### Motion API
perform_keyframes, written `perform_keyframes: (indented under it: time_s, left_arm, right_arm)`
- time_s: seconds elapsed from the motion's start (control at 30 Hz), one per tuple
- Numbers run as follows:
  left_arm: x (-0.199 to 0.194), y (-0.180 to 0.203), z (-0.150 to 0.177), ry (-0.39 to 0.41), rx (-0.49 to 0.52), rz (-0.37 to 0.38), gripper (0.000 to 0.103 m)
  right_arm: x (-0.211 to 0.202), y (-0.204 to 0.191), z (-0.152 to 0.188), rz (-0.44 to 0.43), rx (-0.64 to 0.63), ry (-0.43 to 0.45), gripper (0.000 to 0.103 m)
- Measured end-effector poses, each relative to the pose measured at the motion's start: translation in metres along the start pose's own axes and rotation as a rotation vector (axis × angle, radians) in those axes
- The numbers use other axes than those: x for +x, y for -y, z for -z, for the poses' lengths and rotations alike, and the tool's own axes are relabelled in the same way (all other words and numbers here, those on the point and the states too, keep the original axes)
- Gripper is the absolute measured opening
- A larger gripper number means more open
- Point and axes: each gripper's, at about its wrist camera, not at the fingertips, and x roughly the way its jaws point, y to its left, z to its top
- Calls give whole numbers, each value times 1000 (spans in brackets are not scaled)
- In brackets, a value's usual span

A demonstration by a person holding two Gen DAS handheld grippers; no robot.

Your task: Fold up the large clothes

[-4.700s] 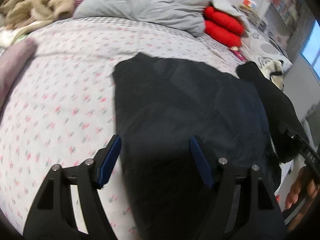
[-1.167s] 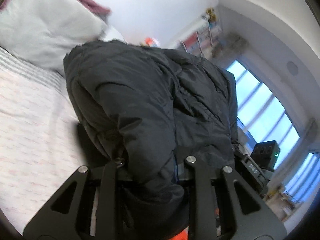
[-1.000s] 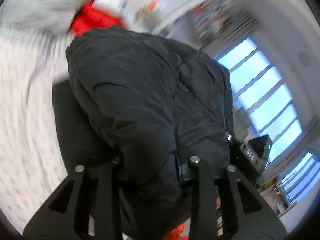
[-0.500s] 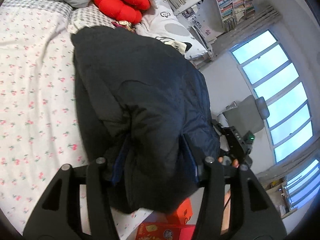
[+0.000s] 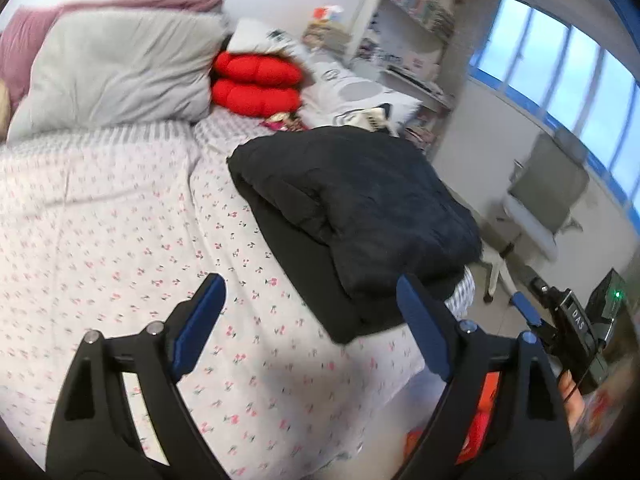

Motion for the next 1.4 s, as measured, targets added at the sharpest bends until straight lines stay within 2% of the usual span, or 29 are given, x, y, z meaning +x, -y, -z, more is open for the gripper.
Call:
perform_keyframes:
  time_s: [0.03, 0.1, 0.2, 0.37, 0.47, 0.5, 0.57, 0.67, 0.87, 1.4]
  left_arm:
    - [-9, 2, 3, 8, 15, 1, 90]
    - [-26, 6, 9, 16, 38, -2, 99]
    - [-44, 8, 18, 19, 48, -31, 100]
    - [-61, 18, 32, 12, 103, -89, 100]
    - [-69, 22, 40, 8, 113, -94, 101]
    - [-70, 23, 41, 7, 115, -97, 101]
    - [-74, 26, 43, 6, 118, -102, 101]
    - [-80, 32, 46, 6, 128, -110, 101]
    - [-83, 43, 51, -20, 149, -116, 102]
    - [-96, 44, 48, 11, 161, -142, 103]
  right_arm:
    - [-8, -12, 11, -13, -17, -12, 83]
    - [-21, -30, 24, -12, -60, -14, 85]
    - [-37, -62, 39, -1, -163, -45, 86]
    - [-75, -102, 56, 92, -316, -24, 87]
    - [-89, -114, 66, 121, -367, -25, 96]
    - [-91, -116, 69, 130, -380, -27, 103]
    - [-99, -120, 75, 170, -412, -20, 103]
    - [-108, -121, 80, 227, -420, -3, 103]
    - [-118, -124, 82, 270, -409, -4, 103]
    - [-125, -145, 88, 340, -451, -5, 103]
